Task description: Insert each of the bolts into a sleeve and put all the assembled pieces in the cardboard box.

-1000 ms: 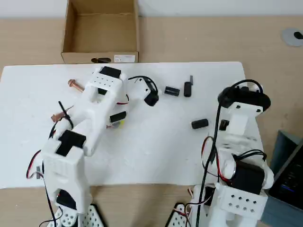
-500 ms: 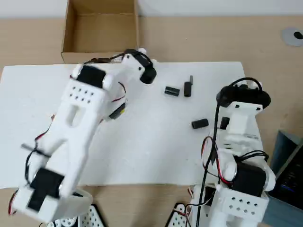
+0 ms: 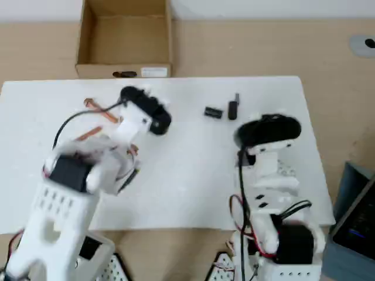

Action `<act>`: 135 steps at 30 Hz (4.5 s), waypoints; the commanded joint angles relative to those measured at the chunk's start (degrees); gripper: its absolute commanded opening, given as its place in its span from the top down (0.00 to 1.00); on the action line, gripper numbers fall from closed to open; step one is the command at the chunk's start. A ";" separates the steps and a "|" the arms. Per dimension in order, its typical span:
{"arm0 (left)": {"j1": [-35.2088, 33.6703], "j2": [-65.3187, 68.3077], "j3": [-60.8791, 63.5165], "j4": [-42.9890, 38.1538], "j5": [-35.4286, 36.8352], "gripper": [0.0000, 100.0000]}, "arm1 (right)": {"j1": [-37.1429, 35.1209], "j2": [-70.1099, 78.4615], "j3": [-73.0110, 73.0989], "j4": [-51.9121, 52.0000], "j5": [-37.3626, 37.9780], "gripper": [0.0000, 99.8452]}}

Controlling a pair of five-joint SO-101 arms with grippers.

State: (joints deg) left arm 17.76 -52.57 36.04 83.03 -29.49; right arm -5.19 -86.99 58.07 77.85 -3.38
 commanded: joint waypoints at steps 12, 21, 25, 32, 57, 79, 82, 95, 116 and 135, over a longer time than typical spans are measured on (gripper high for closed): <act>-0.09 -41.89 26.46 -17.58 12.75 1.00 | -14.90 -15.08 15.43 -11.16 0.35 0.99; -0.09 -51.91 31.03 -21.10 31.65 1.00 | -29.23 -17.63 22.02 -16.35 0.26 0.99; 0.00 -51.91 29.19 -21.36 41.23 1.00 | -35.47 -19.65 25.36 -16.97 0.26 0.99; 0.53 -51.91 27.60 -21.36 52.13 1.00 | -43.30 -25.54 28.00 -19.60 0.26 0.99; 0.44 -51.91 28.22 -27.78 64.09 1.00 | -43.74 -26.95 30.55 -26.64 0.79 0.99; 0.70 -51.91 34.99 -27.43 63.74 1.00 | -43.74 -26.95 27.38 -26.73 5.54 0.99; 0.79 -51.91 35.34 -27.43 63.74 1.00 | -43.74 -26.95 27.38 -26.73 5.54 0.99; 6.68 -51.82 38.15 -27.43 59.78 1.00 | -43.74 -26.95 27.38 -26.73 5.54 0.99; 14.68 -51.82 44.13 -27.34 51.96 0.84 | -43.74 -26.95 27.82 -28.40 8.00 0.99; 1.85 -51.74 32.88 -20.22 46.15 0.76 | -43.03 -26.95 30.20 -28.31 7.47 0.99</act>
State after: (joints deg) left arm 21.63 -104.00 73.67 62.64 18.42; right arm -48.18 -103.43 89.01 51.30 3.91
